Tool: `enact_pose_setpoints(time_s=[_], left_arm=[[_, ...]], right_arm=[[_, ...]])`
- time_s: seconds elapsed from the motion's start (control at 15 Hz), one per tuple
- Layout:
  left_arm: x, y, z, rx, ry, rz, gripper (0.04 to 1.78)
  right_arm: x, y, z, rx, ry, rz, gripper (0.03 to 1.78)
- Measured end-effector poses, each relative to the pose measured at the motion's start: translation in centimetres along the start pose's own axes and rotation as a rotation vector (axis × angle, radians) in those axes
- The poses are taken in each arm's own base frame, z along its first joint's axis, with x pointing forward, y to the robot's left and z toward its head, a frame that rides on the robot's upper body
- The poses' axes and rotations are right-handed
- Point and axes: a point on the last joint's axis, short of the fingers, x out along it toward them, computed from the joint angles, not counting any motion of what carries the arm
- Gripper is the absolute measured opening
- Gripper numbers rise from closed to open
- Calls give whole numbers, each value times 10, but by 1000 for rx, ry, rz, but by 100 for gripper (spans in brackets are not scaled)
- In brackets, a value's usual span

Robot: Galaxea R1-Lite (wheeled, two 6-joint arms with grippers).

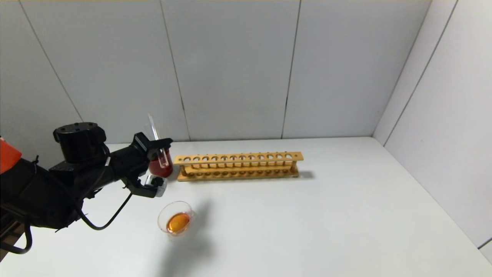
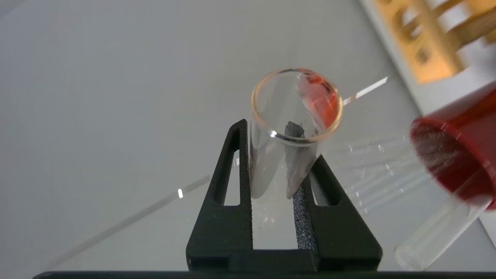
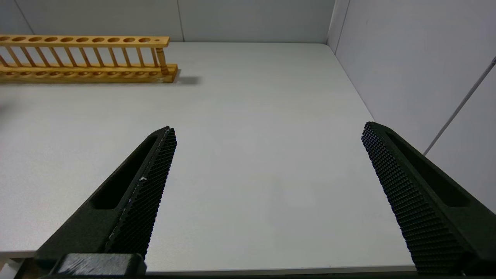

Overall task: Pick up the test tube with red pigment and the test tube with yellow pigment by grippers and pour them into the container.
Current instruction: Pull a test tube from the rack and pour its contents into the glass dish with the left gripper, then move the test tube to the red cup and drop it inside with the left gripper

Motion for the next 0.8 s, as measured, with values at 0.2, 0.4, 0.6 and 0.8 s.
enact_pose_setpoints(time_s=[0.2,0.4,0.6,0.8], left_arm=[[-1,16,-11,-137,183,43,34],[0,37,-23,-380,439,106,34],[2,54,-31,-632,635,186,34],[4,65,-38,-864,688,221,34]], right_arm=[[0,0,0,0,0,0,175],[0,0,0,0,0,0,175],[0,0,0,0,0,0,175],[0,0,0,0,0,1,175]])
